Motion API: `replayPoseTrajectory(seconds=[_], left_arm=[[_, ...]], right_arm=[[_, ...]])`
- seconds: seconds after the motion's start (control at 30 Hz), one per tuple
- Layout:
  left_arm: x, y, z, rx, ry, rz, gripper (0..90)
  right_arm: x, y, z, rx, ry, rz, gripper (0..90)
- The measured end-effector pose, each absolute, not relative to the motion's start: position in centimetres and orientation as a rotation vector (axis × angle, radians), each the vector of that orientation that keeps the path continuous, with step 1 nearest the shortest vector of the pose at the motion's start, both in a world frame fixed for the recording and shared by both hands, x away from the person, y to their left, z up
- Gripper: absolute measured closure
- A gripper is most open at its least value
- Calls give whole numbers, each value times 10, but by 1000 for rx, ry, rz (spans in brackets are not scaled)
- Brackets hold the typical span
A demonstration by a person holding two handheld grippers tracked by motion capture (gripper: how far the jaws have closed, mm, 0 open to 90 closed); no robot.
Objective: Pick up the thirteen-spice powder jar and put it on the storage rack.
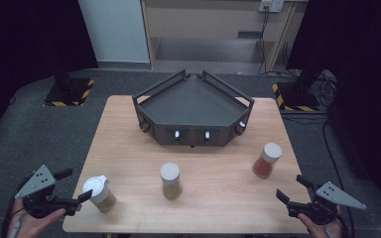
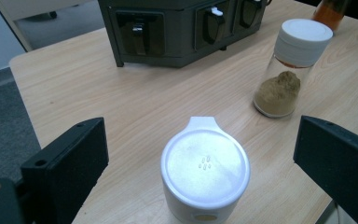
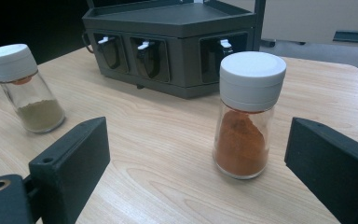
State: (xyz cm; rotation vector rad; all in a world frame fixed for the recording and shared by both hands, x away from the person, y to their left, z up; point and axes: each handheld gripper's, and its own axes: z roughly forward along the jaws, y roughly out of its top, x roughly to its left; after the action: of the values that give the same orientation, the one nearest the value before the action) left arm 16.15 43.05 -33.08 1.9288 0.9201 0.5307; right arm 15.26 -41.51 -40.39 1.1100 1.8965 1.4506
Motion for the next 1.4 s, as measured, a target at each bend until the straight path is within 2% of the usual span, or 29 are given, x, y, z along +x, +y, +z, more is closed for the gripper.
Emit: replayPoseTrajectory(seconds=[0.77,1.1,1.27,1.4], left_arm=[[187,424,-364,1984,893,456,35],[192,424,-376,1992,890,436,71],[193,424,-381,1987,886,436,134],[189,424,-387,1974,855,462,272]], right_arm=[[152,-415,-404,1107,1896,1449,71],[152,-414,-404,1107,1896,1447,71],[152,-415,-404,1107,1895,1448,73],[152,-414,-404,1106,1895,1446,73]])
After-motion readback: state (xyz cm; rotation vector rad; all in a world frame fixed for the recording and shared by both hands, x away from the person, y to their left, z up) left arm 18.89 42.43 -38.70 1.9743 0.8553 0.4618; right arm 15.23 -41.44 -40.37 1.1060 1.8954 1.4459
